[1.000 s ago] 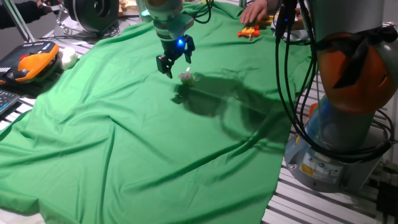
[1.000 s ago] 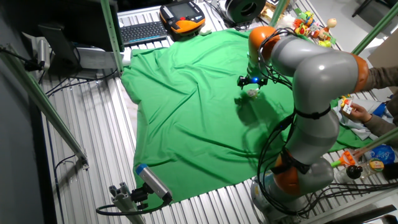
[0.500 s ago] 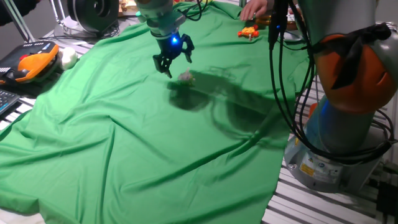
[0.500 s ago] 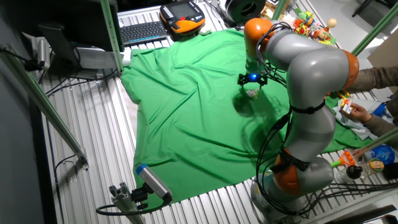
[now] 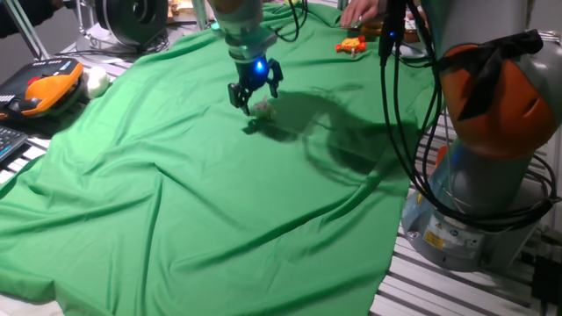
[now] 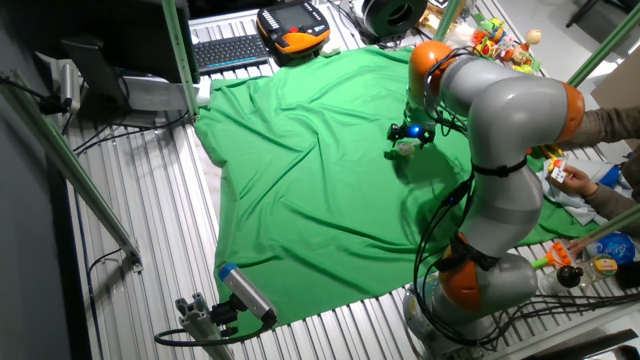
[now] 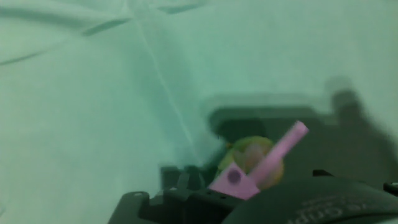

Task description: Grasp the moving object

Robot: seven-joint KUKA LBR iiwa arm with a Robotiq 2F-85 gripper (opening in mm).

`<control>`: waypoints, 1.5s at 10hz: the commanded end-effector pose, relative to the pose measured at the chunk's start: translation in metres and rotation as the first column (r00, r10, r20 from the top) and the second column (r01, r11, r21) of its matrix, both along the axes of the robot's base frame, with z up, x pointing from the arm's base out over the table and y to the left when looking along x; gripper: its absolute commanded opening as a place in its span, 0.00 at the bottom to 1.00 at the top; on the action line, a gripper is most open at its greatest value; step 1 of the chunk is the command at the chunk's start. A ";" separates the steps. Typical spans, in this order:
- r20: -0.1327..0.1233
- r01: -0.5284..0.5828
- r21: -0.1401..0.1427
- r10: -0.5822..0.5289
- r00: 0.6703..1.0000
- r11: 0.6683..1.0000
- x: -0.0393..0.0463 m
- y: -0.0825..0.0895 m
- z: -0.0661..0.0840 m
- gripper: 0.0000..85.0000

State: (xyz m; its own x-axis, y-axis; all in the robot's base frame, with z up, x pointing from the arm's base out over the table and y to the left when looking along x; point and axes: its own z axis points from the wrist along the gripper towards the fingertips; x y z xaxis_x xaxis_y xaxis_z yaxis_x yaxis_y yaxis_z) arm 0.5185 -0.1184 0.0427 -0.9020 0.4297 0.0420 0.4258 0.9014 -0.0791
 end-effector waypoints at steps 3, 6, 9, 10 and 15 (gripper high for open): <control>0.023 -0.001 -0.002 0.001 1.000 1.000 -0.0032 0.000 -0.011 1.00; 0.011 -0.071 0.010 0.071 0.997 0.997 -0.0024 0.000 -0.011 0.40; -0.014 -0.118 0.038 0.118 0.993 0.992 -0.0002 0.000 -0.005 0.00; -0.025 -0.117 0.042 0.118 0.993 0.992 0.0010 0.002 0.001 0.00; -0.053 -0.106 0.010 0.107 0.993 0.994 0.0059 0.016 0.048 0.00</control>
State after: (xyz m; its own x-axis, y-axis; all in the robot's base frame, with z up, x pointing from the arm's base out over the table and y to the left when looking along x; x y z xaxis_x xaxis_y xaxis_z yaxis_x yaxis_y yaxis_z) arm 0.5247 -0.1022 0.0919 -0.9389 0.3309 0.0948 0.3224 0.9419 -0.0945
